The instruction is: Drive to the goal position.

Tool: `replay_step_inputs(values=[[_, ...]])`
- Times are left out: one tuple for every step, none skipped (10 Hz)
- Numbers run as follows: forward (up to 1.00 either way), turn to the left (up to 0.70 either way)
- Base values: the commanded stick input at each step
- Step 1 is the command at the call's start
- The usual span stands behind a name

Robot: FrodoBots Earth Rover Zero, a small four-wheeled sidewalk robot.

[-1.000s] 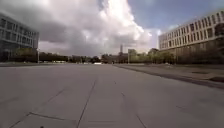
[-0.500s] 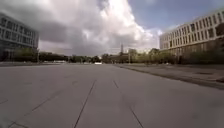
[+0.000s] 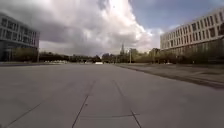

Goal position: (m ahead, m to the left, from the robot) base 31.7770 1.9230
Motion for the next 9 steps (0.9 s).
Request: replay_step_inputs(values=[[0.70, 0.00], [0.70, 0.00], [0.70, 0.00], [0.70, 0.00], [0.70, 0.00], [0.70, 0.00], [0.70, 0.00], [0.70, 0.00], [0.70, 0.00]])
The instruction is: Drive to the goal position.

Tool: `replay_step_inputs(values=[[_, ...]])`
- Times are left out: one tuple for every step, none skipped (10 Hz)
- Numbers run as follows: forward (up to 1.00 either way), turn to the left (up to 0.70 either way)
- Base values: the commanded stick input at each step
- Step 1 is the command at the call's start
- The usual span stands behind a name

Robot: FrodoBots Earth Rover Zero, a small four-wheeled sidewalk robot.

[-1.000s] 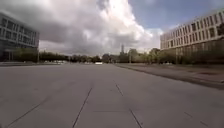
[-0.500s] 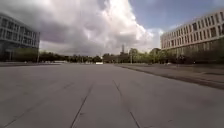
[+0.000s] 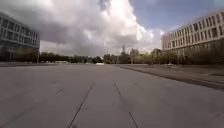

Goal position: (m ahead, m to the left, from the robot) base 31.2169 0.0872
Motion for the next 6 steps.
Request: replay_step_inputs(values=[[0.70, 0.00], [0.70, 0.00], [0.70, 0.00], [0.70, 0.00], [0.70, 0.00], [0.70, 0.00]])
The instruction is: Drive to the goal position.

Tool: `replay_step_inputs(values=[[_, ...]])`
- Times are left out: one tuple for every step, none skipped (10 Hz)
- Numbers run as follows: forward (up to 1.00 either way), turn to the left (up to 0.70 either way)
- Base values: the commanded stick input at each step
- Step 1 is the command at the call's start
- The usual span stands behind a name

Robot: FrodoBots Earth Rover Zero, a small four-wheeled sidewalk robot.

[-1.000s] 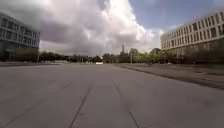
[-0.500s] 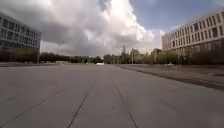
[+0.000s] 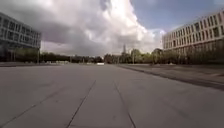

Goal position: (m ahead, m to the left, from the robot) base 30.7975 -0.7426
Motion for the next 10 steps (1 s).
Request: replay_step_inputs(values=[[0.70, 0.00], [0.70, 0.00], [0.70, 0.00], [0.70, 0.00], [0.70, 0.00], [0.70, 0.00], [0.70, 0.00], [0.70, 0.00], [0.70, 0.00], [0.70, 0.00]])
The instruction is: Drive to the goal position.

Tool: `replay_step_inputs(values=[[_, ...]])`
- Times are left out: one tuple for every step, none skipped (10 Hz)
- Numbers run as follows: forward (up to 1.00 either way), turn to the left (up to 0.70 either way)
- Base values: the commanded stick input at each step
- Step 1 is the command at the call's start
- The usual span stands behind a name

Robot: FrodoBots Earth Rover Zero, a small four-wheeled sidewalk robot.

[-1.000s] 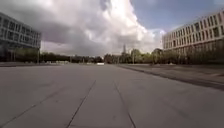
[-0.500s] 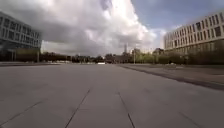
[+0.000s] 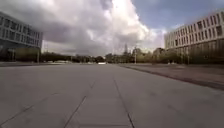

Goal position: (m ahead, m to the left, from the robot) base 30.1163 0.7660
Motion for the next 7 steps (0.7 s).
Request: replay_step_inputs(values=[[0.70, 0.00], [0.70, 0.00], [0.70, 0.00], [0.70, 0.00], [0.70, 0.00], [0.70, 0.00], [0.70, 0.00]])
